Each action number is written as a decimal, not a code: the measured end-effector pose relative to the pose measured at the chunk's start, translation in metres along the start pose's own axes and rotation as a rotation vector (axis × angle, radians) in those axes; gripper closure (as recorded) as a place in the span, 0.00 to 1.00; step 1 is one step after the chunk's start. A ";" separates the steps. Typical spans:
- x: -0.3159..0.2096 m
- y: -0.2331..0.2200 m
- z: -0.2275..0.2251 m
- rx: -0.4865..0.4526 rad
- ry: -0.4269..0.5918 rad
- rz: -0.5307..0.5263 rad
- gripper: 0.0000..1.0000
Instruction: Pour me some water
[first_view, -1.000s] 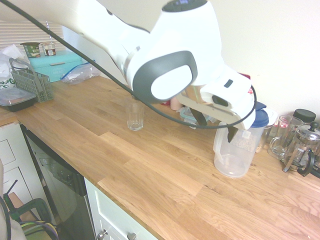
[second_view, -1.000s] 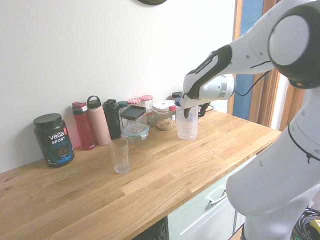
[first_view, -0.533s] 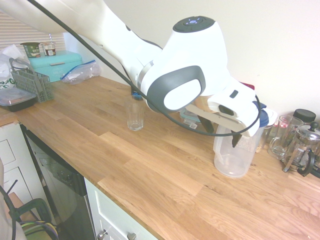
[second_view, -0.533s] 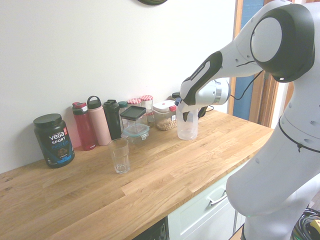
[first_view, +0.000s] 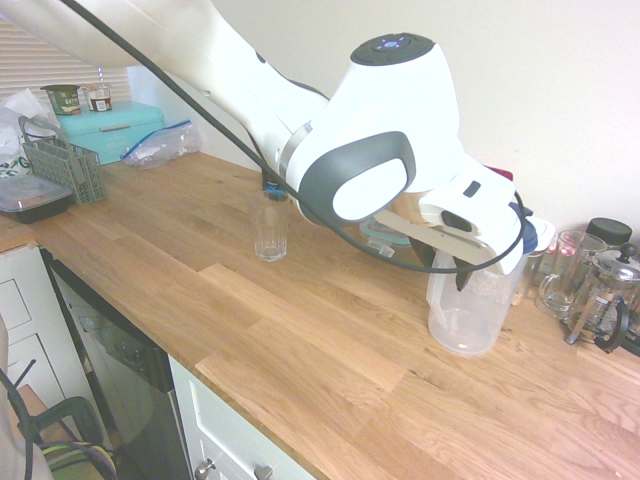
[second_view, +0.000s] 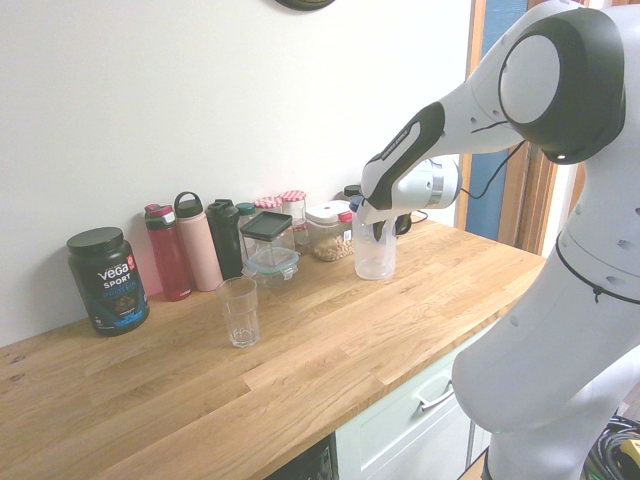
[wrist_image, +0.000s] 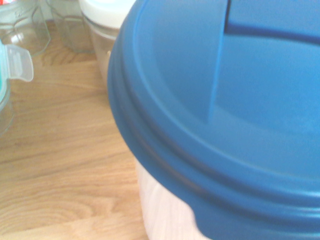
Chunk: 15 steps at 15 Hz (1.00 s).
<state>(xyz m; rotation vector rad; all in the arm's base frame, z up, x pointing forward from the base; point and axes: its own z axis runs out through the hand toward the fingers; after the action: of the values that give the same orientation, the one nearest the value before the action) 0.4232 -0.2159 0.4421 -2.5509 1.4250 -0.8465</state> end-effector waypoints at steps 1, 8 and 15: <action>0.002 -0.001 0.000 0.000 0.002 0.000 1.00; 0.014 -0.005 0.001 -0.025 -0.008 -0.007 1.00; 0.063 -0.041 -0.077 -0.056 -0.202 -0.133 1.00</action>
<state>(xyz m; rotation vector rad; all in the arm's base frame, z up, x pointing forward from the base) 0.4400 -0.2305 0.5472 -2.7079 1.2493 -0.5517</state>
